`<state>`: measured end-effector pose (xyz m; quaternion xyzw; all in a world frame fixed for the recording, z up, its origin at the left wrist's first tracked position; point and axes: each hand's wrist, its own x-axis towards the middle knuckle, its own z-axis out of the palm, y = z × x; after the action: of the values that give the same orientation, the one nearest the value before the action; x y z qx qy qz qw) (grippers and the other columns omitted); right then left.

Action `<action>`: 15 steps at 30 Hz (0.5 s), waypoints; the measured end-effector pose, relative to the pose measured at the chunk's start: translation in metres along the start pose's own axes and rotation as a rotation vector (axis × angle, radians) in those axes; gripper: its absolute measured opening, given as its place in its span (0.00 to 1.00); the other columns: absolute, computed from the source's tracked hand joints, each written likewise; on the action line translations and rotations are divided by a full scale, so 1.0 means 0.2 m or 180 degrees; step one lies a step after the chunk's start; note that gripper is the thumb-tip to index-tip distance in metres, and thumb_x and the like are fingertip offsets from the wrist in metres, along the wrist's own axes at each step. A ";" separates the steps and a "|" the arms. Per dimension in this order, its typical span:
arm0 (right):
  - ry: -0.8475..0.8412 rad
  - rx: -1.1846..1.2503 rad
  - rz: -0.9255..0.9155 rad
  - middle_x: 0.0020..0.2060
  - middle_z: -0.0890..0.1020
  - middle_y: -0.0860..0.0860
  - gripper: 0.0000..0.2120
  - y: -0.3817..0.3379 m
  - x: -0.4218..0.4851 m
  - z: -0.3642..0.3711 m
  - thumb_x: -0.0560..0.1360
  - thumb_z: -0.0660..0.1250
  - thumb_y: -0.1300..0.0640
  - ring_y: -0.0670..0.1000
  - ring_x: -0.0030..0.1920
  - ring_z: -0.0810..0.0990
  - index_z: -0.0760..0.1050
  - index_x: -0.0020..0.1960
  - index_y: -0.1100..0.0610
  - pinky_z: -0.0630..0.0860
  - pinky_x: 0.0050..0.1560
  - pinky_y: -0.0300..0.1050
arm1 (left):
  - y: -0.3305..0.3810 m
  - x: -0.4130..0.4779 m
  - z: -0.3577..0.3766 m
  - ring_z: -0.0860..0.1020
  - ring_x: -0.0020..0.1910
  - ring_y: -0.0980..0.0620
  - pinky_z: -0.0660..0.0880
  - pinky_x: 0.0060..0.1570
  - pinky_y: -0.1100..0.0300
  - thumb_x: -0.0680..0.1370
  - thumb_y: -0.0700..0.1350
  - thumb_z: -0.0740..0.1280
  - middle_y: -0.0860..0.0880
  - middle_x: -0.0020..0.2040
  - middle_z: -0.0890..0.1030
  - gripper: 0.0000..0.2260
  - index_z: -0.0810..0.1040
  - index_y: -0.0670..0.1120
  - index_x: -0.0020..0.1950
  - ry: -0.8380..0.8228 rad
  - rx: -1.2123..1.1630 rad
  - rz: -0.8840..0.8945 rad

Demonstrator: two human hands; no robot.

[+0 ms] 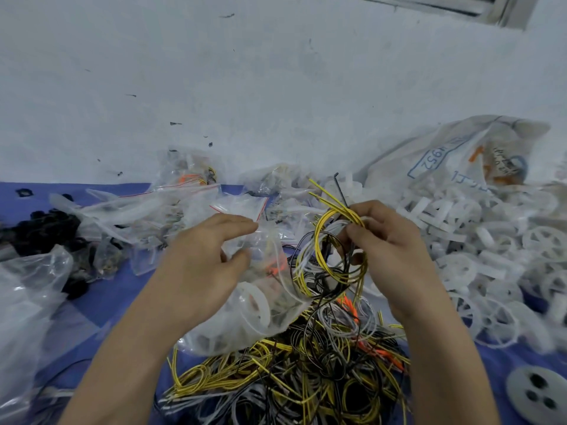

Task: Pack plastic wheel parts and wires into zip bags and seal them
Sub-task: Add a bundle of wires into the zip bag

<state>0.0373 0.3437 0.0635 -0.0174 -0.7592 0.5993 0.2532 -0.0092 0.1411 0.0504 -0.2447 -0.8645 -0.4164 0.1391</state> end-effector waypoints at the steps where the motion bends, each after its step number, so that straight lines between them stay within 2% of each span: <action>1: -0.0019 0.0033 -0.0033 0.29 0.78 0.49 0.09 0.00 0.00 0.00 0.77 0.59 0.69 0.43 0.29 0.76 0.76 0.45 0.58 0.70 0.30 0.35 | 0.00 0.00 0.00 0.75 0.31 0.63 0.66 0.38 0.77 0.76 0.40 0.67 0.68 0.52 0.72 0.13 0.79 0.52 0.59 -0.0052 0.0012 0.0037; 4: -0.0193 0.0078 -0.0101 0.30 0.78 0.50 0.10 -0.01 -0.01 0.02 0.77 0.59 0.69 0.48 0.33 0.76 0.75 0.43 0.58 0.71 0.35 0.41 | 0.00 0.00 0.02 0.74 0.33 0.66 0.65 0.38 0.76 0.74 0.46 0.70 0.62 0.52 0.75 0.11 0.80 0.55 0.55 -0.0257 0.0009 0.0193; 7: -0.0454 0.0137 -0.0107 0.31 0.77 0.52 0.10 -0.01 -0.02 0.05 0.78 0.59 0.69 0.53 0.35 0.75 0.75 0.43 0.59 0.71 0.39 0.52 | 0.01 0.00 0.06 0.73 0.34 0.67 0.65 0.37 0.74 0.71 0.47 0.73 0.59 0.47 0.76 0.14 0.79 0.59 0.55 -0.0407 -0.0106 0.0316; 10: -0.0646 0.0243 -0.0140 0.30 0.76 0.54 0.12 -0.01 -0.02 0.08 0.78 0.58 0.69 0.53 0.33 0.73 0.75 0.42 0.58 0.69 0.37 0.49 | 0.03 0.00 0.09 0.73 0.32 0.67 0.66 0.36 0.73 0.71 0.50 0.72 0.61 0.42 0.76 0.15 0.72 0.66 0.51 -0.0649 -0.0139 0.0397; 13: -0.0839 0.0393 -0.0170 0.29 0.76 0.54 0.11 -0.02 -0.03 0.11 0.78 0.57 0.70 0.50 0.30 0.74 0.73 0.42 0.60 0.70 0.32 0.43 | 0.03 0.01 0.12 0.75 0.33 0.65 0.68 0.34 0.70 0.71 0.57 0.69 0.64 0.36 0.77 0.05 0.76 0.64 0.46 -0.0662 -0.0227 0.0364; 15: -0.0906 0.0566 -0.0148 0.29 0.75 0.56 0.10 -0.02 -0.03 0.12 0.78 0.57 0.71 0.49 0.27 0.74 0.73 0.43 0.62 0.72 0.29 0.40 | 0.02 0.01 0.13 0.78 0.38 0.61 0.72 0.38 0.66 0.72 0.57 0.68 0.64 0.37 0.79 0.02 0.76 0.63 0.40 -0.0635 -0.0217 0.0343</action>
<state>0.0337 0.3191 0.0616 0.1078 -0.7315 0.6545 0.1575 -0.0104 0.1650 0.0377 -0.3356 -0.8450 -0.4110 0.0661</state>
